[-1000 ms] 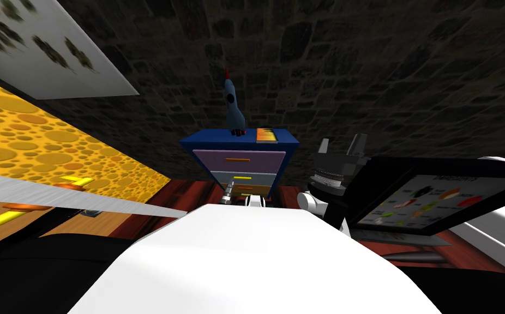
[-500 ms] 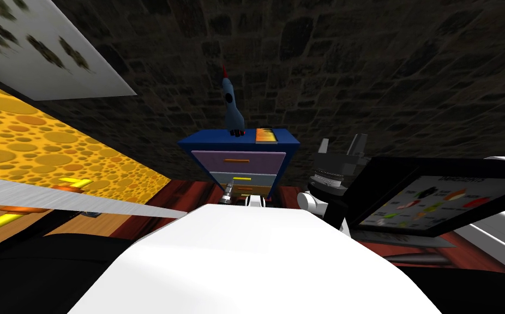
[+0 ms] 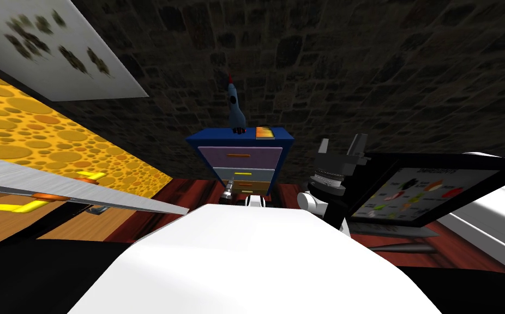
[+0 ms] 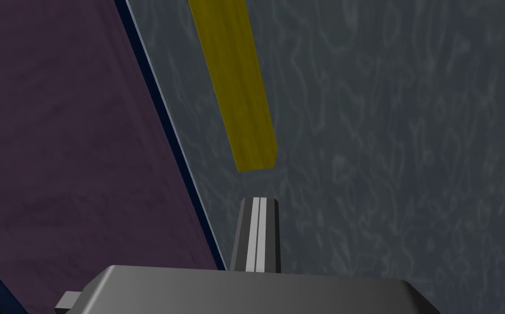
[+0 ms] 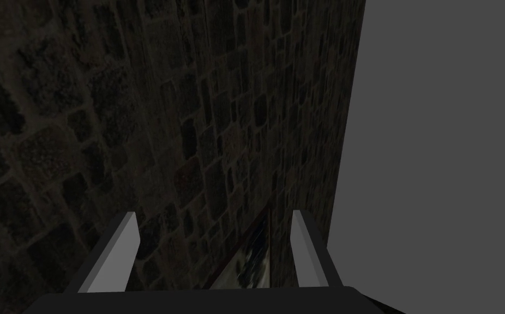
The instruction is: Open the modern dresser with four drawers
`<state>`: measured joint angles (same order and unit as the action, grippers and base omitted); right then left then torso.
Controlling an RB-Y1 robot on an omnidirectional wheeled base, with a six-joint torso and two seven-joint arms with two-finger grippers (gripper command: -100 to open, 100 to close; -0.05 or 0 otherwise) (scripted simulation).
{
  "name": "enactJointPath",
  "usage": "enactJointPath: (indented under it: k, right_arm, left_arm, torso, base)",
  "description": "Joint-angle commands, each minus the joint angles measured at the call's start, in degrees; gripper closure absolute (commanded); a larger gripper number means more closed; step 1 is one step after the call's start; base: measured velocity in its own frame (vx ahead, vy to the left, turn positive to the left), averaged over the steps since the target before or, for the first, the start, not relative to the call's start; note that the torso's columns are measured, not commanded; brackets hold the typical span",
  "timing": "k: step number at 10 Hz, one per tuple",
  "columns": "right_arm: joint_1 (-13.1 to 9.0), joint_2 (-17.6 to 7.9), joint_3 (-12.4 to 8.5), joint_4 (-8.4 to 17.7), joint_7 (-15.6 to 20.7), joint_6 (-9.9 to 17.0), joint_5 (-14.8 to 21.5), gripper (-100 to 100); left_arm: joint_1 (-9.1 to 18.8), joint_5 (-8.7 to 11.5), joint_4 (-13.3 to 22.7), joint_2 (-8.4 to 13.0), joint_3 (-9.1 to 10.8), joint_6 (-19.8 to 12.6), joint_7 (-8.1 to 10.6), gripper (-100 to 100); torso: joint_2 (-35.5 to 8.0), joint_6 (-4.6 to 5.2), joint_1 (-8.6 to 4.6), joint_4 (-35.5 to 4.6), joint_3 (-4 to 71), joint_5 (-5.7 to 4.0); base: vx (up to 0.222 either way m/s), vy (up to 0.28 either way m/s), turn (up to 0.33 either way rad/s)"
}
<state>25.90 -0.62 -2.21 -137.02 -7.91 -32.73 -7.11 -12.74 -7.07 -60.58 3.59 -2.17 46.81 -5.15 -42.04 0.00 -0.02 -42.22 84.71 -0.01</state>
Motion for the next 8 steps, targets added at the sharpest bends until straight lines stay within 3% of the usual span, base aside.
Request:
enactJointPath:
  k: [1, 2, 4, 5, 7, 8]
  right_arm:
    - [-0.01, 0.00, 0.00, 0.00, 0.00, 0.00, 0.00, 0]
    - [0.00, 0.00, 0.00, 0.00, 0.00, 0.00, 0.00, 0]
    - [-0.01, 0.00, 0.00, 0.00, 0.00, 0.00, 0.00, 0]
    - [0.00, 0.00, 0.00, 0.00, 0.00, 0.00, 0.00, 0]
    - [0.00, 0.00, 0.00, 0.00, 0.00, 0.00, 0.00, 0]
    - [0.00, 0.00, 0.00, 0.00, 0.00, 0.00, 0.00, 0]
  left_arm:
    - [4.60, 0.27, 4.42, 0.05, 1.27, 0.38, -0.29, 100]
    - [6.32, 0.53, 6.24, 0.09, 2.48, 0.87, -0.56, 100]
    - [8.92, 0.53, 9.38, 0.09, 2.48, 0.87, -0.56, 100]
    - [10.89, 0.78, 11.28, 0.14, 3.69, 1.35, -0.84, 100]
    - [13.08, 0.78, 13.83, 0.14, 3.69, 1.35, -0.84, 100]
    - [15.45, 1.04, 16.10, 0.18, 4.90, 1.83, -1.11, 100]
  torso:
    - [-0.19, 0.00, 0.07, -0.03, -0.09, 0.02]
    - [-0.26, 0.00, 0.06, -0.07, -0.16, 0.02]
    - [-0.31, 0.00, -0.01, -0.09, -0.19, 0.00]
    - [-0.10, 0.00, -0.03, -0.03, -0.07, 0.00]
    - [-0.25, 0.00, 0.02, -0.07, -0.15, 0.01]
    - [-0.14, 0.00, 0.06, -0.04, -0.09, 0.02]
  base:
    - [-0.109, 0.019, -0.013]
    - [-0.129, 0.002, -0.017]
    - [-0.094, -0.001, -0.006]
    - [-0.096, -0.012, -0.019]
    - [-0.078, -0.003, -0.005]
    - [-0.099, 0.003, -0.017]
